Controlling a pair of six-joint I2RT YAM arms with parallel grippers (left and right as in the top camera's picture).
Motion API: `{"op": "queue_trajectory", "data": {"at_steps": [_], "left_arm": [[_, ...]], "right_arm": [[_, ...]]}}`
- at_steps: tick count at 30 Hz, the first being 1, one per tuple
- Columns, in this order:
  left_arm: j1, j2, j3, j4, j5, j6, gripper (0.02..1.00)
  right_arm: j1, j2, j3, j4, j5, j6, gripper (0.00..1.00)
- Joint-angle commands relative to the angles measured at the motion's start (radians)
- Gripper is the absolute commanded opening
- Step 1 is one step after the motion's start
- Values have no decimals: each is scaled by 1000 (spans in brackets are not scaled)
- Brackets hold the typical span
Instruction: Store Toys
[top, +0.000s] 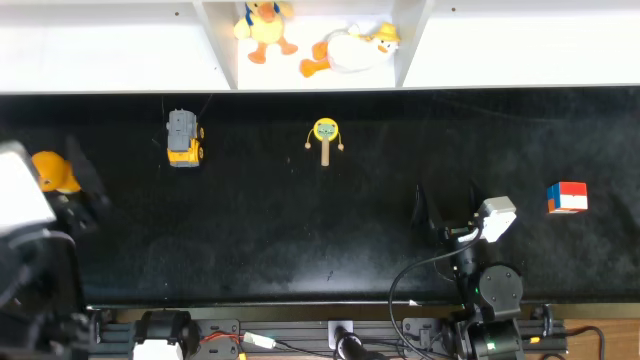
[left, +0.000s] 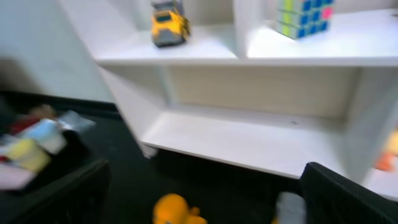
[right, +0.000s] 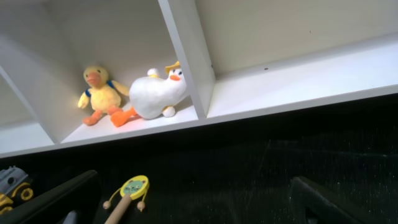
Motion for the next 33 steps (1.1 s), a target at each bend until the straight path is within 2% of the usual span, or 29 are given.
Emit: {"op": "queue_trajectory", "data": {"at_steps": [1,4,9,12,17,20,23,25,26,27,33], "left_arm": [[98,109,132,0,-90,126,991],[223,187,193,-10,13,121,991],[507,292,220,-14,359,119,991],[642,334,220,-18,488,134,993],[787,422,219,-78,622,179,996],[812,491,219,-128,706,228,998],[811,558,211,-169,739,311,882],[816,599,188,-169,748,327,910],[820,616,173,-164,766,332,974],[826,634,152,-149,792,333,998],[876,664,-11,1,891,333,998]], "right_arm": [[4,-7,-13,5,8,8,996],[4,-7,-13,5,8,7,996],[4,-7,-13,5,8,8,996],[4,-7,-13,5,8,7,996],[4,-7,-13,5,8,7,996],[4,-7,-13,5,8,8,996],[4,-7,-13,5,8,8,996],[4,-7,-13,5,8,8,996],[4,-7,-13,5,8,7,996],[4,-7,-13,5,8,7,993],[4,-7,-13,5,8,8,996]]}}
